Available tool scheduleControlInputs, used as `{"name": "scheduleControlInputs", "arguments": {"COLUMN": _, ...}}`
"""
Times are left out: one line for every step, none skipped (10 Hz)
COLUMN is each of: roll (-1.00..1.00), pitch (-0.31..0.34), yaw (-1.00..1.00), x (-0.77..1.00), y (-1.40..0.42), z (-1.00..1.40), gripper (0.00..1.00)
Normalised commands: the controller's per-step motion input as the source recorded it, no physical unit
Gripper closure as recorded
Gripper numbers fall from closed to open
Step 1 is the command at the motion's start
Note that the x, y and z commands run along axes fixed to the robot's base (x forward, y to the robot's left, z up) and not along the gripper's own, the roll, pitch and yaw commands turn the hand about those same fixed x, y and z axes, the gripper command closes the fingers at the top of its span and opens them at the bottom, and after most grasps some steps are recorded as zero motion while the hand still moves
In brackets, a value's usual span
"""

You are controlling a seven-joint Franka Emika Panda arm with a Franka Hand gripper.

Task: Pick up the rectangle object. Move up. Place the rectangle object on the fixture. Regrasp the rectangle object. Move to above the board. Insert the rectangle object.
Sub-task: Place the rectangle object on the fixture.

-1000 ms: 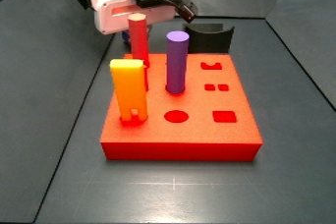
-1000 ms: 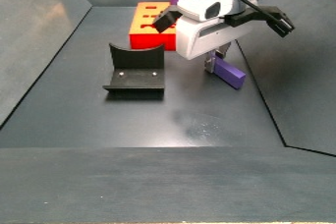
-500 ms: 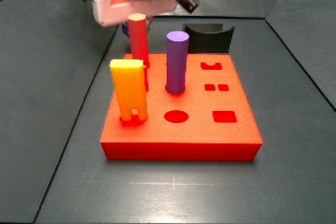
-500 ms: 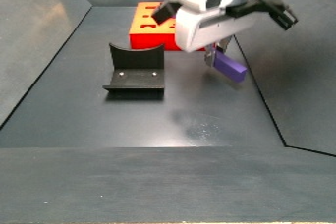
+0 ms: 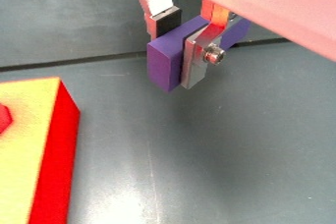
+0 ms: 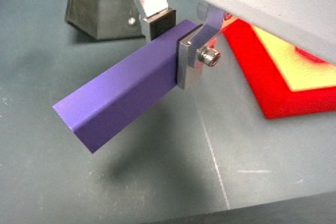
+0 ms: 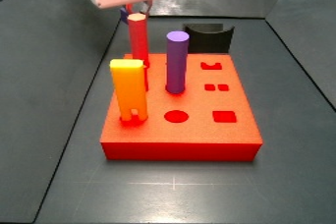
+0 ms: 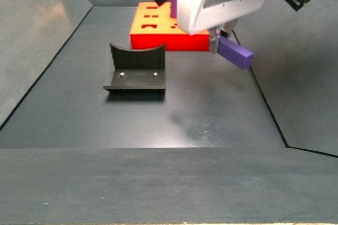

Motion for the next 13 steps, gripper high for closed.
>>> {"name": "scheduleControlInputs", "arguments": {"roll": 0.01, "pitch": 0.023, "yaw": 0.00, "x": -0.01, "y": 0.00, "z": 1.00, "gripper": 1.00}}
{"name": "scheduleControlInputs", "arguments": {"roll": 0.03, "pitch": 0.027, "yaw": -0.01, "x": -0.02, "y": 0.01, "z": 1.00, "gripper": 1.00}}
{"name": "scheduleControlInputs", "arguments": {"roll": 0.04, "pitch": 0.031, "yaw": -0.01, "x": -0.02, "y": 0.01, "z": 1.00, "gripper": 1.00}}
{"name": "scheduleControlInputs", "arguments": {"roll": 0.06, "pitch": 0.035, "yaw": -0.01, "x": -0.02, "y": 0.02, "z": 1.00, "gripper": 1.00}}
{"name": "scheduleControlInputs", "arguments": {"roll": 0.08, "pitch": 0.039, "yaw": -0.01, "x": -0.03, "y": 0.02, "z": 1.00, "gripper": 1.00}}
{"name": "scheduleControlInputs", "arguments": {"roll": 0.09, "pitch": 0.043, "yaw": -0.01, "x": -0.02, "y": 0.02, "z": 0.96, "gripper": 1.00}}
{"name": "scheduleControlInputs", "arguments": {"roll": 0.09, "pitch": 0.050, "yaw": 0.00, "x": -0.02, "y": 0.01, "z": 0.81, "gripper": 1.00}}
{"name": "scheduleControlInputs", "arguments": {"roll": 0.10, "pitch": 0.064, "yaw": 0.01, "x": -0.01, "y": 0.01, "z": 0.60, "gripper": 1.00}}
{"name": "scheduleControlInputs", "arguments": {"roll": 0.11, "pitch": 0.074, "yaw": 0.01, "x": 0.00, "y": 0.01, "z": 0.45, "gripper": 1.00}}
{"name": "scheduleControlInputs", "arguments": {"roll": 0.11, "pitch": 0.084, "yaw": 0.02, "x": 0.00, "y": 0.01, "z": 0.29, "gripper": 1.00}}
{"name": "scheduleControlInputs", "arguments": {"roll": 0.03, "pitch": -0.125, "yaw": -1.00, "x": 1.00, "y": 0.18, "z": 0.13, "gripper": 1.00}}
{"name": "scheduleControlInputs", "arguments": {"roll": 0.01, "pitch": -0.119, "yaw": -1.00, "x": 1.00, "y": 0.18, "z": 0.08, "gripper": 1.00}}
{"name": "scheduleControlInputs", "arguments": {"roll": -0.01, "pitch": -0.121, "yaw": -1.00, "x": 1.00, "y": 0.17, "z": 0.07, "gripper": 1.00}}
